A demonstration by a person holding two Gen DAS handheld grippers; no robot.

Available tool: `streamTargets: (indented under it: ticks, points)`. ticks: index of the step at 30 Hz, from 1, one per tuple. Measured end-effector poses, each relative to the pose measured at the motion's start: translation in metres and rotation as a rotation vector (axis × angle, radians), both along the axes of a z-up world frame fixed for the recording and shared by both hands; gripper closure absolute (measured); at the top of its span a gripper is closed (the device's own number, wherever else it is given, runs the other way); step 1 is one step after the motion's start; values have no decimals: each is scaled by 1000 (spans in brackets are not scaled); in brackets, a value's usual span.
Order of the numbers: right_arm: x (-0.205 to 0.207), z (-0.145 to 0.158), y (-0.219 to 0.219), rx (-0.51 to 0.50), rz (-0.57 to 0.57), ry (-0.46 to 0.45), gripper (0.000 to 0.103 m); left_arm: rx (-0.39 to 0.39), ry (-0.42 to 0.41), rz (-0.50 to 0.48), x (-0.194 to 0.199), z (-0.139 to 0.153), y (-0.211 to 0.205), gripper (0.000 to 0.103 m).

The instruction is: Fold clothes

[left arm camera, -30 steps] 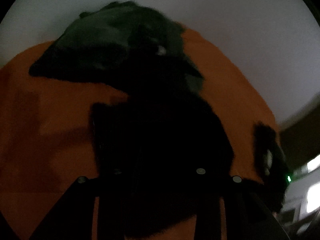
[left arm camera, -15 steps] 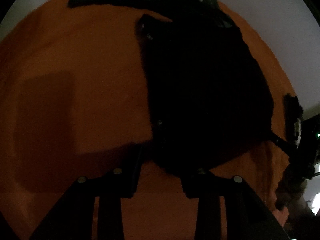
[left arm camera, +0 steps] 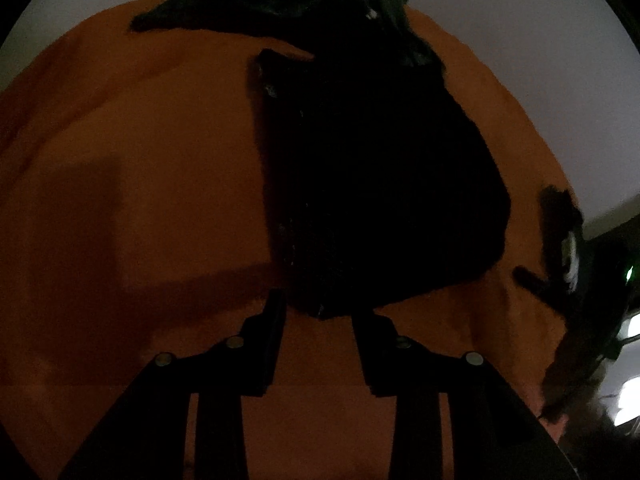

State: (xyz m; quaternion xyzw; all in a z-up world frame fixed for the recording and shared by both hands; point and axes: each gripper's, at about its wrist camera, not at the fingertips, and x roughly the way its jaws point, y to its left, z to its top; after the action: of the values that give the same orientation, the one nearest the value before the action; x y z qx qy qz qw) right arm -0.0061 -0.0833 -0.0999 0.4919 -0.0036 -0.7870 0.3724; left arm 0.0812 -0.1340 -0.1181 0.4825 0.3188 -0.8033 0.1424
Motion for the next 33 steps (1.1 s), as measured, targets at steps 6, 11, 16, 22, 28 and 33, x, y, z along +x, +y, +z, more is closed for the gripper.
streamTargets:
  ticks: [6,11,16,22,28,33]
  points:
    - [117,6,-89,442,366,760,44,35,10,139,22,2,-39,67]
    - [168,-41,-150,659,610,1031,44,97,29,262,61,3,-83,67]
    - [168,-69,-189,745,656,1054,44,124,19,319,96,1,-90,67]
    - [145,-71,-231,697,599,1037,44,186,11,336,97,-9,-88,67]
    - [118,-61,-267,683,555,977,63,158,17,316,98,-1,-87,67]
    - [96,-13,-257,553,487,841,91,154,33,309,103,-5,-81,67]
